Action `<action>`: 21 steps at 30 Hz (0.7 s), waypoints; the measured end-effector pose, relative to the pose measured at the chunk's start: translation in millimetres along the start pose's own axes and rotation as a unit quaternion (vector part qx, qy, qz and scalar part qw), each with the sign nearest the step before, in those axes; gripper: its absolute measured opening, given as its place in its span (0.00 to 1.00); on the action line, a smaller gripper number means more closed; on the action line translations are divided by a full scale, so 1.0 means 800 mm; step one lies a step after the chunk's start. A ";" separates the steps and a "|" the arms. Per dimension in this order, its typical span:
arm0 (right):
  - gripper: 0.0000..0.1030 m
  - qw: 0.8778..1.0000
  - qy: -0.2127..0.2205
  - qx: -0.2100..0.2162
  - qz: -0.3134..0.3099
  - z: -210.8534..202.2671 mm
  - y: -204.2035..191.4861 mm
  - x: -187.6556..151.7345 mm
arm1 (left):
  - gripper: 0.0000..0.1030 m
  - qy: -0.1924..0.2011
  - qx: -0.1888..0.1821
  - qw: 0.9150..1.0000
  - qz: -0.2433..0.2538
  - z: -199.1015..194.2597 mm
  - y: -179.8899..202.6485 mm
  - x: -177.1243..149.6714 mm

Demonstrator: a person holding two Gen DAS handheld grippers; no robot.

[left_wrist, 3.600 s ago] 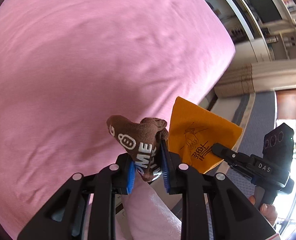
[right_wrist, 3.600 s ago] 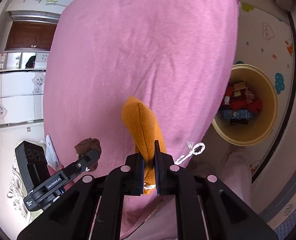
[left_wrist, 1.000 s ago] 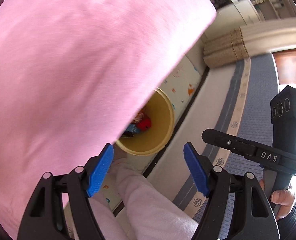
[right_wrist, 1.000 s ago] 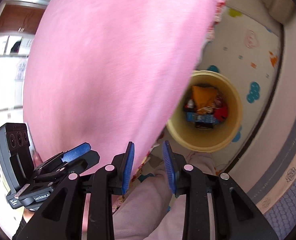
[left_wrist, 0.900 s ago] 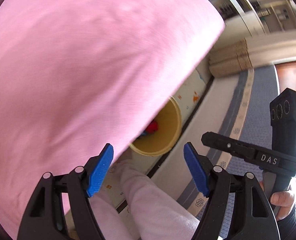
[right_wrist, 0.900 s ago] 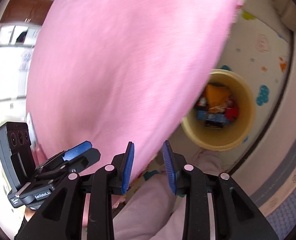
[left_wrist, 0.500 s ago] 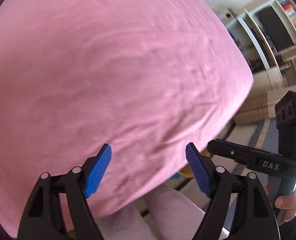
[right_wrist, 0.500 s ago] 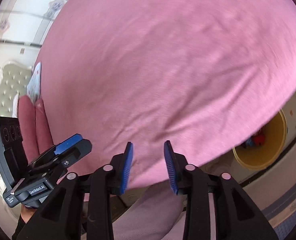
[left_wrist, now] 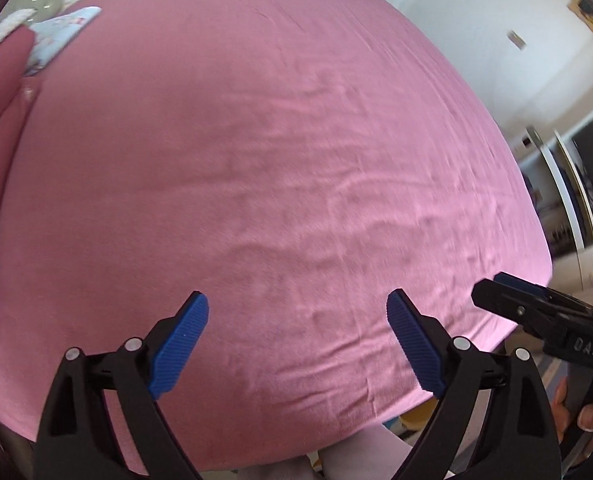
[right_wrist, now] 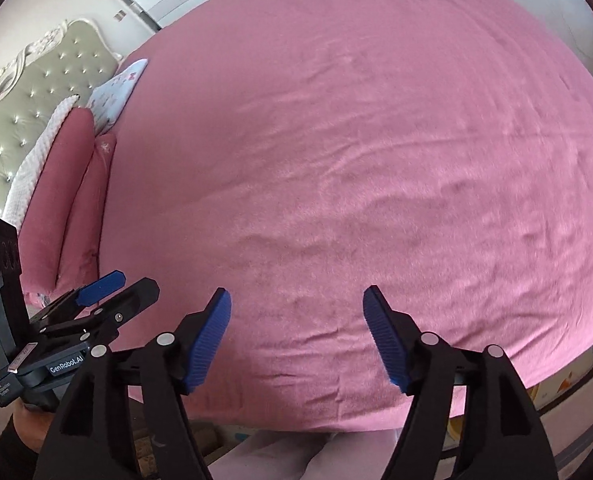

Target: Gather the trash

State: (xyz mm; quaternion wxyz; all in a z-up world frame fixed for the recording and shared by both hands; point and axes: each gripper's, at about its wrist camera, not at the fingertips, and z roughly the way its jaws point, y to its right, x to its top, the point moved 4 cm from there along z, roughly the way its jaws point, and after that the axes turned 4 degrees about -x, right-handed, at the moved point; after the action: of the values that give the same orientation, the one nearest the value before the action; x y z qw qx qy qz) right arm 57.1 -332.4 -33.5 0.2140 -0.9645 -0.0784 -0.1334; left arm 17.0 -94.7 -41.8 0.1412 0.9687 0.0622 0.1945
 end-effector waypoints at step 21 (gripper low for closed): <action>0.86 0.992 0.049 -0.020 -0.110 -0.038 -0.032 0.056 | 0.96 0.073 0.054 0.993 -0.069 -0.079 -0.008 0.022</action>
State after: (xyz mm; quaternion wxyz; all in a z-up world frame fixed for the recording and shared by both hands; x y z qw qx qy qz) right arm 87.4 -318.3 15.8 0.1822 -0.9463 -0.1710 -0.2051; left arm 7.3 -69.5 18.5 0.0965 0.9514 0.1500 0.2512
